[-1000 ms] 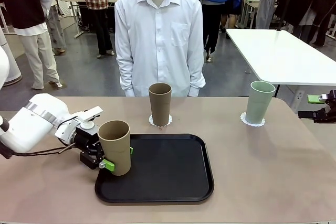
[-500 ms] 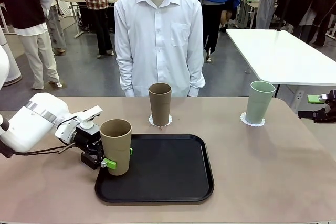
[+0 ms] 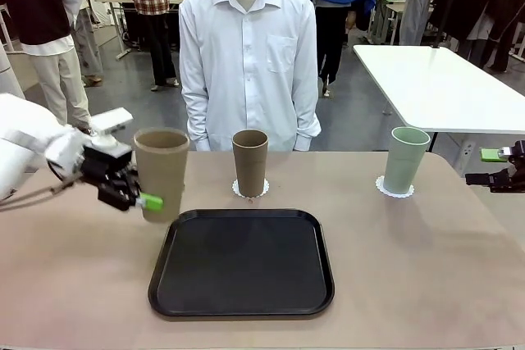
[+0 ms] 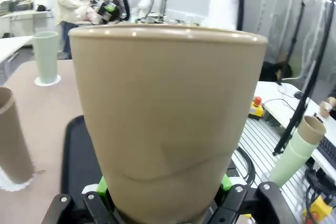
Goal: Place coasters on the table and set cups on them.
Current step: Take one Reusable plastic cup from the Flat Tray and place it on a coaster set by the human.
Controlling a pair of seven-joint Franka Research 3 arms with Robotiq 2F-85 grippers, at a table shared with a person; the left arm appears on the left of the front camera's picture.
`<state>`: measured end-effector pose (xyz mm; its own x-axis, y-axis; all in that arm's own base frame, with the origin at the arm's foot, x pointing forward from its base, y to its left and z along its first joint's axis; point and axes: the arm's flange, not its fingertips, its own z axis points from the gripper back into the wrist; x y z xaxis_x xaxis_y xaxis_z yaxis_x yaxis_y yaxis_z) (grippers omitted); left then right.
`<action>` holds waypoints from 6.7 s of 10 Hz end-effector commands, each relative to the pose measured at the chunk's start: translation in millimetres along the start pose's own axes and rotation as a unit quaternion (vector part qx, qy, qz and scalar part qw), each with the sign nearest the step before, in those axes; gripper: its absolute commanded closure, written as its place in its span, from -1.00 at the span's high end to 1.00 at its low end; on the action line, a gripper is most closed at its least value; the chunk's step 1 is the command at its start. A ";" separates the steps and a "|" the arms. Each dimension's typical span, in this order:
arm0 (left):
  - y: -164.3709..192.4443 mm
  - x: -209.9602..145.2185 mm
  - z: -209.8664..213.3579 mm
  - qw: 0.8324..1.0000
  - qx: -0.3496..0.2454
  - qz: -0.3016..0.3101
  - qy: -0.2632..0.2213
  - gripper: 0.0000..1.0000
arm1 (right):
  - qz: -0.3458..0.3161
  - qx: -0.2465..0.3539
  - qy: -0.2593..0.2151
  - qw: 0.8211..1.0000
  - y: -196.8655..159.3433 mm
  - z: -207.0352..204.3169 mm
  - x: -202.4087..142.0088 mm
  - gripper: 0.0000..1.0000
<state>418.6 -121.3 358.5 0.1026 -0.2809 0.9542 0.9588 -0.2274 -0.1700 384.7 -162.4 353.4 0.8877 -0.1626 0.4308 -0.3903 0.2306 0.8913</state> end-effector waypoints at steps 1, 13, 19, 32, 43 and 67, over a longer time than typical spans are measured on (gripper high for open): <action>-9.9 35.8 8.4 0.999 0.046 0.021 0.004 -1.00 | 0.003 0.004 0.000 1.000 1.0 -0.7 0.3 1.00; 56.9 17.3 133.1 0.989 0.125 0.014 -0.071 0.64 | 0.003 0.004 0.000 1.000 1.0 -0.7 0.3 1.00; 97.9 -20.0 235.5 0.970 0.220 0.031 -0.101 0.64 | 0.003 0.004 0.000 1.000 1.0 -0.7 0.3 1.00; 130.5 -60.9 220.3 0.971 0.221 -0.021 -0.086 0.64 | 0.003 0.004 0.000 1.000 1.0 -0.7 0.3 1.00; 153.3 -146.8 200.7 0.984 0.128 -0.070 -0.101 0.64 | 0.003 0.004 0.000 1.000 1.0 -0.7 0.3 1.00; 170.3 -188.0 197.0 0.989 0.104 -0.037 -0.094 0.64 | 0.003 0.004 0.000 1.000 1.0 -0.7 0.3 1.00</action>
<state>613.9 74.7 201.0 0.0790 -0.0846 0.9933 0.9968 -0.0067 -0.0799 384.6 -162.6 353.5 0.8875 -0.1630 0.4309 -0.3904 0.2306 0.8913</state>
